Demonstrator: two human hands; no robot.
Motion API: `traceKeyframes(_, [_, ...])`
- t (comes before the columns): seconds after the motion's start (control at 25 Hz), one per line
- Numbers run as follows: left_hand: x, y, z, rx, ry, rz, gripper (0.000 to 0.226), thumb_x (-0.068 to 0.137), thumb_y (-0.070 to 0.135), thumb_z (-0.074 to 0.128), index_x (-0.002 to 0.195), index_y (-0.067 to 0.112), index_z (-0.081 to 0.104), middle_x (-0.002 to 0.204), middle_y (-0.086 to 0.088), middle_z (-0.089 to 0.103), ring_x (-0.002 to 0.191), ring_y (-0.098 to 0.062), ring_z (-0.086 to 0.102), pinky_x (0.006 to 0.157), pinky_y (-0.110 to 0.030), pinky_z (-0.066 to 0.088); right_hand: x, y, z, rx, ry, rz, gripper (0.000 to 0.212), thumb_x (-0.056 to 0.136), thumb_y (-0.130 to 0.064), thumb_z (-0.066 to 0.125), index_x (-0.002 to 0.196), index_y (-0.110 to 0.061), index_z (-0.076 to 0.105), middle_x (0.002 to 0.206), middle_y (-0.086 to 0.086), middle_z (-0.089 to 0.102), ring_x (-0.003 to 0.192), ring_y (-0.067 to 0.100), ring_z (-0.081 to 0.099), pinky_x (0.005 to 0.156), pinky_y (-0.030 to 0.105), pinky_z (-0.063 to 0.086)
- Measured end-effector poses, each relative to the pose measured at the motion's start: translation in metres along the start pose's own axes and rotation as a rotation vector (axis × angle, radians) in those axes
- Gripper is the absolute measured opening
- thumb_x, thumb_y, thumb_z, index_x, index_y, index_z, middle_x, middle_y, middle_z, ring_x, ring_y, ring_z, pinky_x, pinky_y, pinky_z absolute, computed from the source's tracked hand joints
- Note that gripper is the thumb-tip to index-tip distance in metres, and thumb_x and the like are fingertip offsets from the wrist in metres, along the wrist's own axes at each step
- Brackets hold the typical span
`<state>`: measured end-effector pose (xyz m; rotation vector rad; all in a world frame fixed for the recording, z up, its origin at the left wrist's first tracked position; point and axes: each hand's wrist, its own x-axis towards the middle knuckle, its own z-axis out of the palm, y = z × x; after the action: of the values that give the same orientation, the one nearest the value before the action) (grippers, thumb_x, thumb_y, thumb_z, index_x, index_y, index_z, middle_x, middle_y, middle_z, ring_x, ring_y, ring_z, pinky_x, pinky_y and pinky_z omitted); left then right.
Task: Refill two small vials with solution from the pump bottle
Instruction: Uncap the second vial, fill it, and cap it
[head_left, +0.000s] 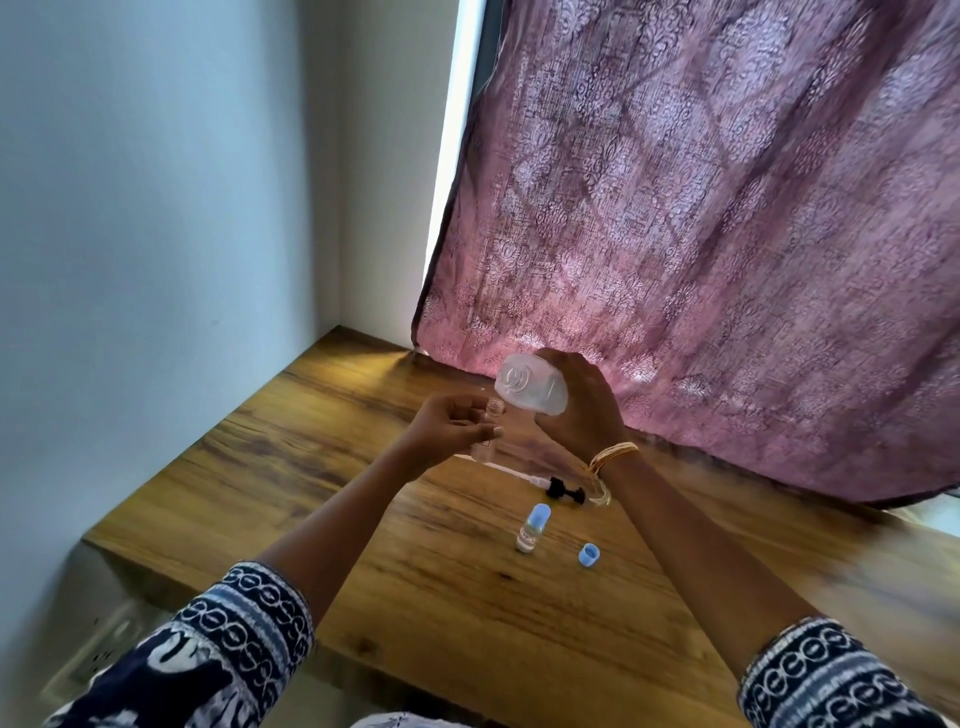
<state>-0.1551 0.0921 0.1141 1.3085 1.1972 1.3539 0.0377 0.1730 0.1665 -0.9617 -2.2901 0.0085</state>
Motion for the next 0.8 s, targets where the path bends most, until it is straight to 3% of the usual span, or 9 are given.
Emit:
traceKeyframes(0.12, [-0.001,0.006,-0.001,0.006,-0.023,0.049,0.025,0.073,0.012,0.081,0.09,0.029,0.076,0.081,0.0,0.075,0.077,-0.01,0.07,0.071,-0.028,0.06,0.002,-0.004,-0.006,-0.069,0.049,-0.072,0.058,0.066,-0.032,0.073,0.12,-0.017,0.058,0.11,0.007,0.063,0.095,0.03,0.06,0.081,0.042,0.05])
traceKeyframes(0.28, [-0.003,0.01,-0.003,0.011,-0.048,0.092,0.025,0.073,0.01,0.081,0.095,0.022,0.075,0.082,0.001,0.076,0.078,-0.008,0.071,0.066,-0.02,0.056,0.003,-0.006,-0.012,-0.152,0.07,-0.113,0.054,0.069,-0.033,0.074,0.118,-0.016,0.06,0.109,0.006,0.063,0.096,0.03,0.059,0.082,0.043,0.047])
traceKeyframes(0.48, [-0.004,0.015,-0.004,0.028,-0.051,0.106,0.028,0.073,0.008,0.08,0.1,0.013,0.074,0.084,0.0,0.076,0.078,-0.009,0.07,0.066,-0.021,0.056,0.003,-0.006,-0.017,-0.229,0.092,-0.138,0.052,0.068,-0.025,0.075,0.118,-0.015,0.063,0.111,0.007,0.063,0.1,0.033,0.059,0.085,0.045,0.045])
traceKeyframes(0.8, [-0.007,0.018,-0.005,0.015,-0.057,0.132,0.025,0.074,0.005,0.079,0.092,0.021,0.073,0.08,0.004,0.075,0.075,-0.008,0.069,0.066,-0.021,0.057,0.002,-0.006,-0.022,-0.309,0.104,-0.171,0.047,0.07,-0.018,0.074,0.117,-0.016,0.064,0.111,0.006,0.064,0.101,0.031,0.059,0.086,0.046,0.044])
